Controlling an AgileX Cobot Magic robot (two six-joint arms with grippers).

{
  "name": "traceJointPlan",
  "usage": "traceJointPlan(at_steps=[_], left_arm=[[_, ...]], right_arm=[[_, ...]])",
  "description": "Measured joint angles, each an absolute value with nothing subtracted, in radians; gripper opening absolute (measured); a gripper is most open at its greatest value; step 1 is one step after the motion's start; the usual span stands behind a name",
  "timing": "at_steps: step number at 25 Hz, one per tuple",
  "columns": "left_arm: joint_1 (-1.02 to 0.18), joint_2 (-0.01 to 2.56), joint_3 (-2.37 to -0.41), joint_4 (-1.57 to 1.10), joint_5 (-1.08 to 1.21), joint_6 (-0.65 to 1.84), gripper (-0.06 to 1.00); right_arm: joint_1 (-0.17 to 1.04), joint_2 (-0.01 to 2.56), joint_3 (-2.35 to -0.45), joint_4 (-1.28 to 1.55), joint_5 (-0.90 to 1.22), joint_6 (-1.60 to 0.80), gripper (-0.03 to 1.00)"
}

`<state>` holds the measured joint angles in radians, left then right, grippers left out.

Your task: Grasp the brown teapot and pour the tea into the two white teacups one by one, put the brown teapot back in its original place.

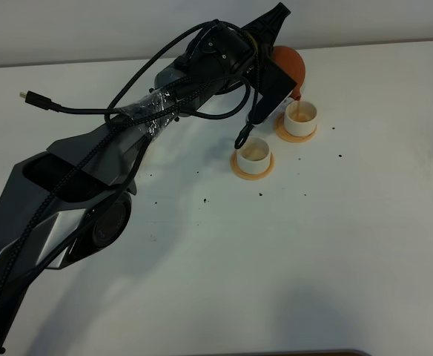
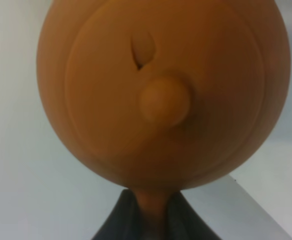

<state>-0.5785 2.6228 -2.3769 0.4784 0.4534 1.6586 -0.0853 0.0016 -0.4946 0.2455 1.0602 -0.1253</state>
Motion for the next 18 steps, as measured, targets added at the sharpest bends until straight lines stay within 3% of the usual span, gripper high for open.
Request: traceJointPlan(at_steps=[18], left_arm=[[-0.587,2.624,-2.377,0.478,0.390,1.767,0.11]], right_arm=[[-0.085,0.002,-0.495,0.245,1.060,-0.125,0.24]])
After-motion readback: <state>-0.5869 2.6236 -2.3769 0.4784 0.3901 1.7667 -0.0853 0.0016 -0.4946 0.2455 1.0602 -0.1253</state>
